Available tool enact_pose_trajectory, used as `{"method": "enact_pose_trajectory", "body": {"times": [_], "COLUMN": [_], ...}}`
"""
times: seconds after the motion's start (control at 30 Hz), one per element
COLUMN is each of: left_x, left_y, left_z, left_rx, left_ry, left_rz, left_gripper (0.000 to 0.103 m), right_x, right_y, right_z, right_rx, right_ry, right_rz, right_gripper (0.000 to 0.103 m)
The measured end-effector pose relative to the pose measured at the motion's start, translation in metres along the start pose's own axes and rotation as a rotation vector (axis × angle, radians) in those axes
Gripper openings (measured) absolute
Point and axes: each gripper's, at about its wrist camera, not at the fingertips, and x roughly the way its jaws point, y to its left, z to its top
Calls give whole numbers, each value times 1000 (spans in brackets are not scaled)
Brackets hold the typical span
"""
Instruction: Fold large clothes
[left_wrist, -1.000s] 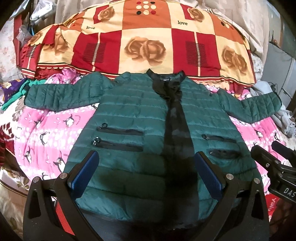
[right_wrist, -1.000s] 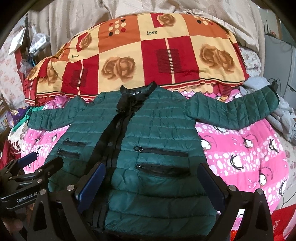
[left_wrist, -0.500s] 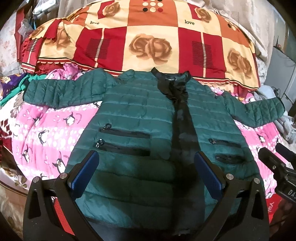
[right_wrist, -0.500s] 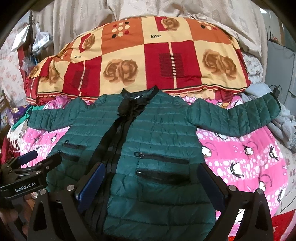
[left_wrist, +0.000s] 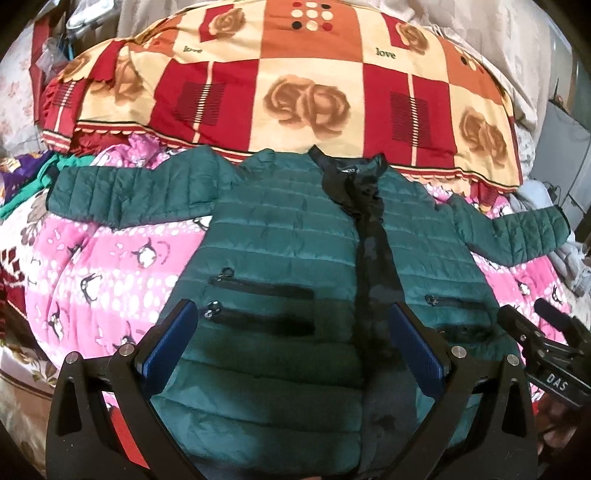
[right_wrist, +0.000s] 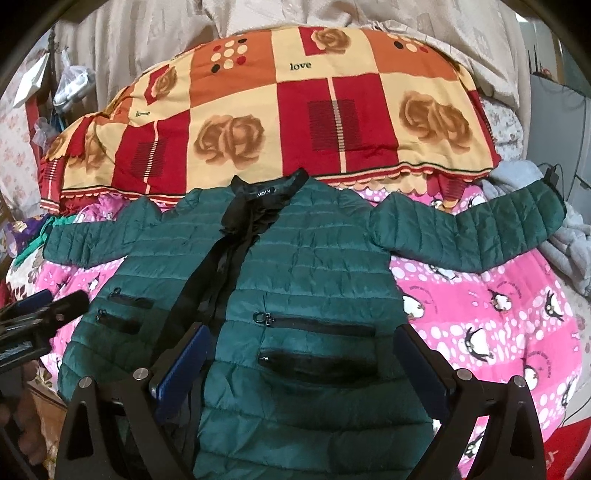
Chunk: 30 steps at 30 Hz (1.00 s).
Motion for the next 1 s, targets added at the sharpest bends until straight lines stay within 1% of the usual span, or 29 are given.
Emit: {"method": "enact_pose_trajectory", "body": {"times": [0.1, 0.17, 0.27, 0.37, 0.43, 0.6, 0.7, 0.8, 0.9, 1.0], "left_x": [-3, -4, -11, -18, -21, -22, -28, -36, -41, -40], "left_y": [8, 11, 9, 1, -6, -23, -32, -36, -34, -30], "left_z": [-2, -3, -3, 0, 2, 2, 3, 7, 8, 7], "left_rx": [-19, -42, -70, -43, -26, 9, 24, 42, 60, 66], "left_ry": [-5, -3, -8, -30, -42, -42, -32, -44, -55, -54], "left_rz": [-6, -19, -56, -60, -60, -96, -113, -106, -92, -104], "left_gripper": [103, 103, 103, 103, 103, 103, 103, 103, 103, 103], "right_x": [-1, -8, -20, -29, -32, -33, -29, -30, -35, -35], "right_y": [8, 18, 25, 24, 18, 0, -13, -18, -15, -14], "right_z": [-1, -3, -3, 2, 6, 5, 3, 4, 3, 4], "right_rx": [17, -12, -46, -57, -39, -3, 35, 45, 18, 28], "right_ry": [1, -8, -23, -47, -60, -62, -51, -58, -98, -94], "right_rz": [21, 24, 30, 30, 33, 53, 84, 101, 99, 107], "right_gripper": [99, 99, 99, 99, 99, 99, 99, 99, 99, 99]}}
